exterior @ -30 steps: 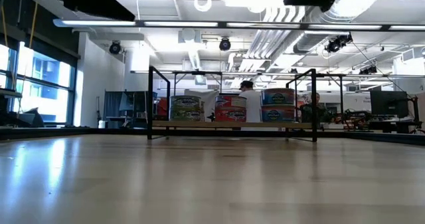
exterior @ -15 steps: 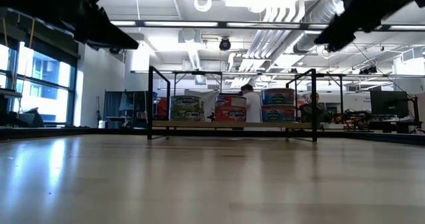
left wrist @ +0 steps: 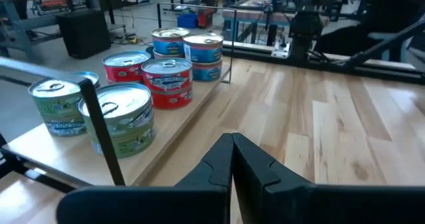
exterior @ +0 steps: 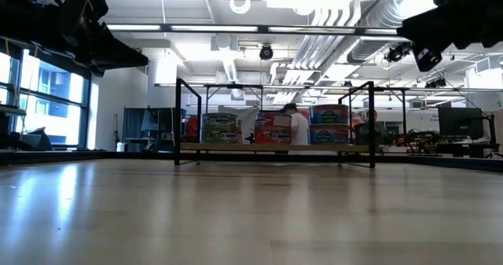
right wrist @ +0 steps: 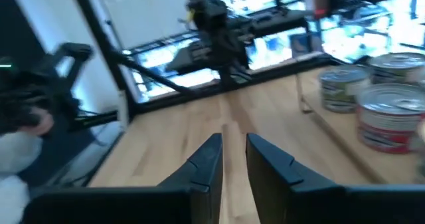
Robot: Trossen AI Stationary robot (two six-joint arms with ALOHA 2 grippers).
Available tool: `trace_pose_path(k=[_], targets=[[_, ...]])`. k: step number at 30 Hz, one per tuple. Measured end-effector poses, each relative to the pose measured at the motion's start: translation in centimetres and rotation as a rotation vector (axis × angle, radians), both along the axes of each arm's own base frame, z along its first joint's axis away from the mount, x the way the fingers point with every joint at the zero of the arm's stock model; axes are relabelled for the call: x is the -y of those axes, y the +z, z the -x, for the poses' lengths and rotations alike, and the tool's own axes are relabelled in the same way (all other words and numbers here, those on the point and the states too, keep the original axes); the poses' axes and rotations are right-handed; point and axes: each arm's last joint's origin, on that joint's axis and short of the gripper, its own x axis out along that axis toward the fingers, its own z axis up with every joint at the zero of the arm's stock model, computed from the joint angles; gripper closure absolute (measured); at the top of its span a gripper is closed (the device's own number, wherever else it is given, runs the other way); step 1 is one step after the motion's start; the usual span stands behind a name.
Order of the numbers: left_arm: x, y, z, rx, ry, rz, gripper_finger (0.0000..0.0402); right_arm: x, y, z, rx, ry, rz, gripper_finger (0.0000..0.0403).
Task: Stack canned seafood by type on shelf
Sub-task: Return to Home Position
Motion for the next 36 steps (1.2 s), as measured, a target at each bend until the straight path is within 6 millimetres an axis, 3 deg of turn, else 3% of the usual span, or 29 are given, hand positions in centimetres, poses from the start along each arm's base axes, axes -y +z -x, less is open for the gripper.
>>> trace_pose_path(k=[15,27,36], targets=[[0.0,-0.1,0.2,0.040,-0.039,0.088,0.0402,-1.0,-4.3,0.3,0.137,0.201,0.127,0.0348],[-0.1,0.6,0.4,0.086,-0.044,0.032,0.0401,-0.9,-4.5,0.2,0.118,0.172,0.122,0.0348],[-1.1,0.7,2.6,0.070,-0.018,-0.018,0.0401,-0.9,-4.5,0.2,0.118,0.172,0.121,0.0348]])
